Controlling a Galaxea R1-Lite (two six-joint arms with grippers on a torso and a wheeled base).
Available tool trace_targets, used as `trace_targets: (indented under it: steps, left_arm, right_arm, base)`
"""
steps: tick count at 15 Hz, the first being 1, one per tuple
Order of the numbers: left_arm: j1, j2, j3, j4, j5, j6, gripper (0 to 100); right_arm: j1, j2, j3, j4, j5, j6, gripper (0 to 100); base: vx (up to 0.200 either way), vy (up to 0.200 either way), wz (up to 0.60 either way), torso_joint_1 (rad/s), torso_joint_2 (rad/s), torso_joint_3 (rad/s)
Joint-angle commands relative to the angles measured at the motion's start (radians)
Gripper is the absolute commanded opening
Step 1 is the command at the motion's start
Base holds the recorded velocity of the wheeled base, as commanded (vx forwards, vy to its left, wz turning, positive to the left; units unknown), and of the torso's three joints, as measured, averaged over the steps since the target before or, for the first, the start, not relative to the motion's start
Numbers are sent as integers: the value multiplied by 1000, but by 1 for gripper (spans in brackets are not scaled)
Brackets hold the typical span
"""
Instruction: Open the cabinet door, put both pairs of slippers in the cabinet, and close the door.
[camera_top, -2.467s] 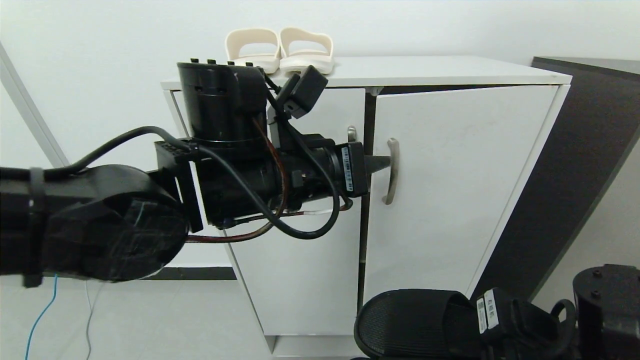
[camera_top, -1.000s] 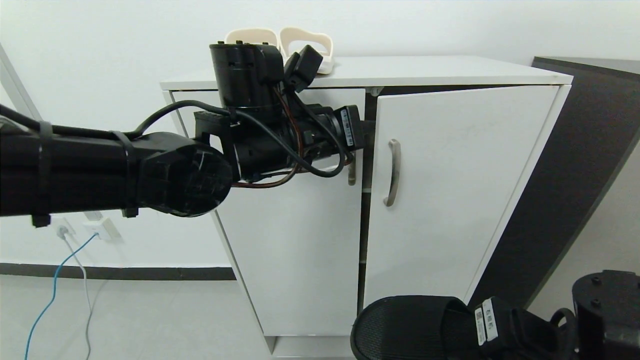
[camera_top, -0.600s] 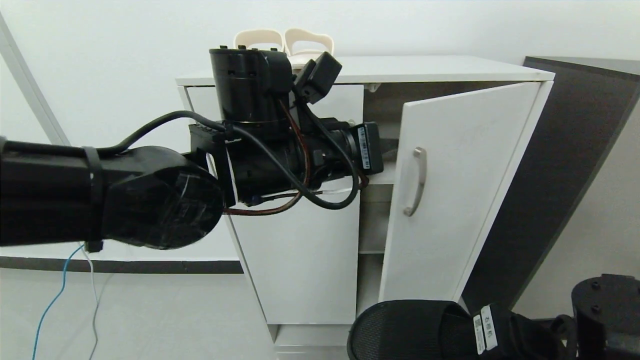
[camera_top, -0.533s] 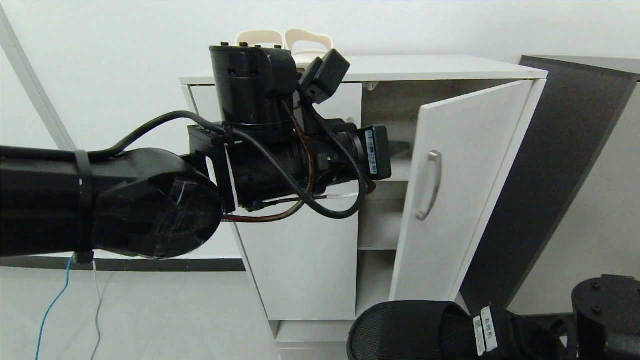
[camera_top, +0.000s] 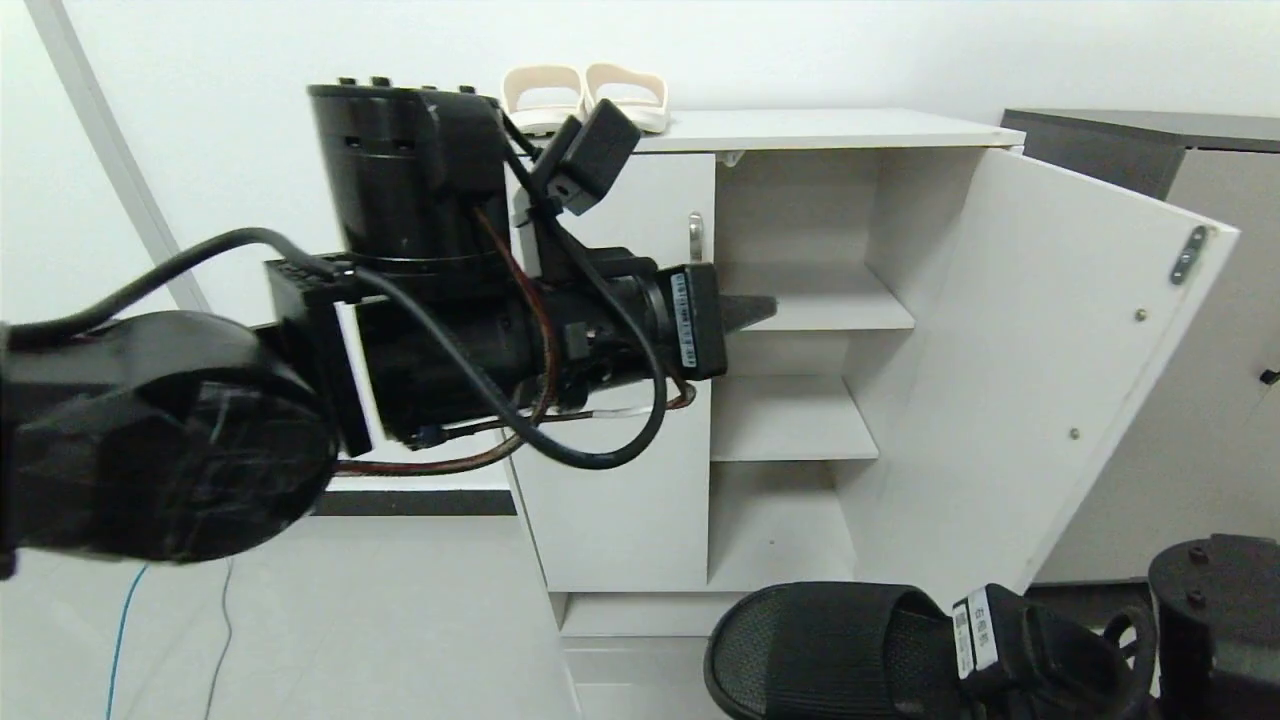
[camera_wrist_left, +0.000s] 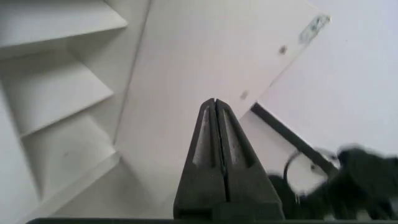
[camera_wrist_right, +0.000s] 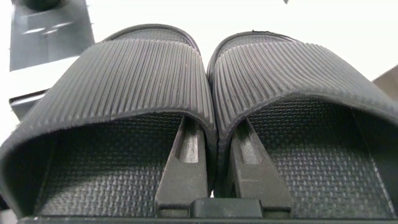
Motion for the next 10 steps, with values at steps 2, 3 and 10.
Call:
trace_targets:
  steps: [2,3,10]
  left_arm:
    - [80,-216,174,60,8,4,0]
    - [117,-316,257,100,28,7,0]
    - [226,-782,642,138,235,119,0]
  right_arm:
    - [-49,25,-10,-1,2,0,0]
    - [-64,34,-13,-2,2,0,0]
    - [-96,64,-36,-4,2,1,0]
  base:
    - [0,0,0,0,0,0]
    - [0,0,0,0,0,0]
    - [0,0,0,0,0,0]
